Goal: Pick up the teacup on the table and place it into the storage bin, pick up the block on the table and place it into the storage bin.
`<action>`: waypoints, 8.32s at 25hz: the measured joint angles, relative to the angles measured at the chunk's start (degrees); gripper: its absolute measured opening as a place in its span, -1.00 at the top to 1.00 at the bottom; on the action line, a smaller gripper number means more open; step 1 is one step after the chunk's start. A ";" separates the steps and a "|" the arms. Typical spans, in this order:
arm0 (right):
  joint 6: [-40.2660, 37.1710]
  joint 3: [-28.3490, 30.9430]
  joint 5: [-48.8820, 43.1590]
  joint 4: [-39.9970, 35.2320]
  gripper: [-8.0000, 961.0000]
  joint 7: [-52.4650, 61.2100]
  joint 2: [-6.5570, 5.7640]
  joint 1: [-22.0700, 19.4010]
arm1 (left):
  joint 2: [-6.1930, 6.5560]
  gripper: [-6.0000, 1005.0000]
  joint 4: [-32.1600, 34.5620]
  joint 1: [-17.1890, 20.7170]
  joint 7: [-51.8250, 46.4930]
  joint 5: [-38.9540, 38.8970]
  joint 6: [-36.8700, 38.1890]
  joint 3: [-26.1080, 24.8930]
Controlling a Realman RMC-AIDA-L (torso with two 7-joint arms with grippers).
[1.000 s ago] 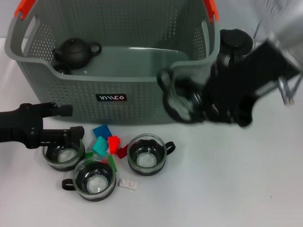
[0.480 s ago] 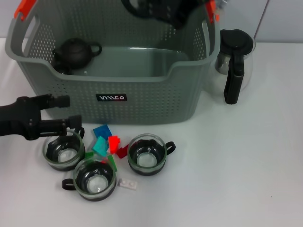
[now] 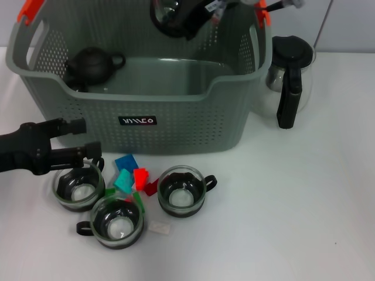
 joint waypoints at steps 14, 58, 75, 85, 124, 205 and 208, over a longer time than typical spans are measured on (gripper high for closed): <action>4.69 -0.38 -11.52 9.91 0.87 14.67 1.47 7.43 | -0.90 -0.74 -0.67 0.77 0.09 0.31 -0.04 0.08; 12.37 -1.34 -11.05 20.25 0.80 12.65 1.89 7.11 | -0.87 -0.74 -2.25 0.43 0.79 0.47 -1.27 0.43; -7.30 1.60 -10.99 -4.48 -0.10 16.82 0.70 4.13 | -0.63 -0.74 -2.16 0.67 0.59 -0.05 -1.02 0.06; -39.49 6.12 -4.90 -28.28 -0.11 13.25 0.17 2.09 | -0.35 -0.74 -2.18 0.94 0.54 -0.27 -0.82 -1.24; -20.23 -34.37 7.22 -13.85 -0.10 -1.05 2.52 -10.43 | 0.08 -0.74 -3.04 1.19 0.62 -0.46 -1.56 -2.37; -37.89 5.72 6.00 -42.76 0.87 6.29 1.45 -6.62 | 0.05 -0.74 -3.88 0.78 0.79 -1.40 -1.89 -2.37; -28.83 6.25 2.75 -39.57 0.87 9.16 1.28 -6.94 | 0.06 -0.74 -4.21 0.78 0.79 -1.72 -1.87 -2.36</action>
